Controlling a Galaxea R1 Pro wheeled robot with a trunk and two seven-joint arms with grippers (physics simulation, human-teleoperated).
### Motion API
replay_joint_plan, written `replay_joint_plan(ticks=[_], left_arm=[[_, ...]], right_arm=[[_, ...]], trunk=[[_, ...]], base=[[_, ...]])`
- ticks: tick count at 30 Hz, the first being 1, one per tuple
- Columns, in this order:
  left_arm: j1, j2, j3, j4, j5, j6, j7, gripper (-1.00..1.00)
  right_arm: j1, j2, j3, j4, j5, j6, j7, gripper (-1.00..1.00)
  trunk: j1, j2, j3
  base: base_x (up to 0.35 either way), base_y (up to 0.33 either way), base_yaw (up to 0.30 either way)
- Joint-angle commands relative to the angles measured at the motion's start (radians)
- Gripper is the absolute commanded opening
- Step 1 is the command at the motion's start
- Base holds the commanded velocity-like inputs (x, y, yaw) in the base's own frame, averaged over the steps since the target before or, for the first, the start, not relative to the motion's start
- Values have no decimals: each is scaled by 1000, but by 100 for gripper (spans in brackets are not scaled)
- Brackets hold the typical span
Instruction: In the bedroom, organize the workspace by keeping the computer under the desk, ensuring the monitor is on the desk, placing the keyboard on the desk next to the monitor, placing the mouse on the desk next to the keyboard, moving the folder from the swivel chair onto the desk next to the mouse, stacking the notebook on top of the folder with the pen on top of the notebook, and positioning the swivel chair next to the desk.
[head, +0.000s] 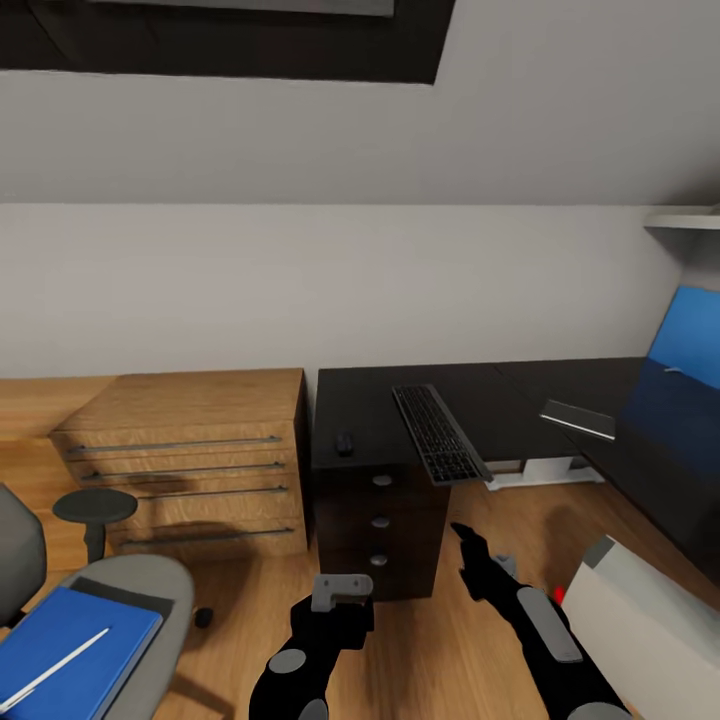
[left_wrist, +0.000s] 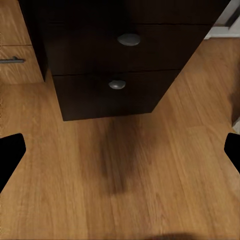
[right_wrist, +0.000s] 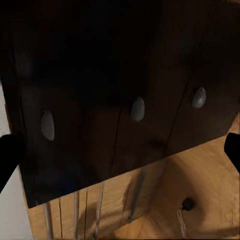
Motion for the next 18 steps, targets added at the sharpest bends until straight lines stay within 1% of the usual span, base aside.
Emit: replay_joint_plan(ticks=[1,2,3,4,5,6,7,8,11,13,14,18], left_arm=[[-1,0,-2,-1,10,1,10,100],[-1,0,-2,0,10,1,11,100],[-1,0,-2,0,9,1,11,100],[-1,-2,-3,7,9,1,11,100],[-1,-2,-4,13,9,1,11,100],[-1,-3,-5,23,9,1,11,100],[-1,-3,-5,28,9,1,11,100],[-1,-4,-5,37,8,1,11,100],[-1,-5,-6,47,8,1,10,100],[-1,-5,-6,52,8,1,10,100],[-1,-6,-6,56,8,1,10,100],[-1,-12,-6,68,8,1,10,100]], right_arm=[[-1,1,-4,17,5,6,-6,100],[-1,-1,-4,51,41,6,-6,100],[-1,-1,-4,66,64,6,-7,100],[-1,-4,-4,99,139,4,-7,100],[-1,-5,-4,114,181,2,-7,100],[-1,-8,-4,144,257,-6,-8,100],[-1,-9,-5,159,291,-12,-9,100],[-1,-11,-5,195,353,-34,-10,100],[-1,-15,-5,268,431,-104,-12,100],[-1,-16,-5,329,477,-182,-12,100],[-1,-17,-4,392,519,-280,-13,100],[-1,-15,-3,507,588,-517,-13,100]], trunk=[[-4,7,2],[-8,14,5],[-12,21,8],[-16,28,12],[-19,35,15],[-23,42,18],[-27,49,21],[-31,56,24],[-42,77,34],[-50,91,40],[-54,98,43],[-69,126,55]], base=[[0,0,0],[0,0,0],[0,0,0],[0,0,0],[0,0,0],[0,0,0],[0,0,0],[0,0,0],[0,0,0],[0,0,0],[0,0,0],[0,0,0]])
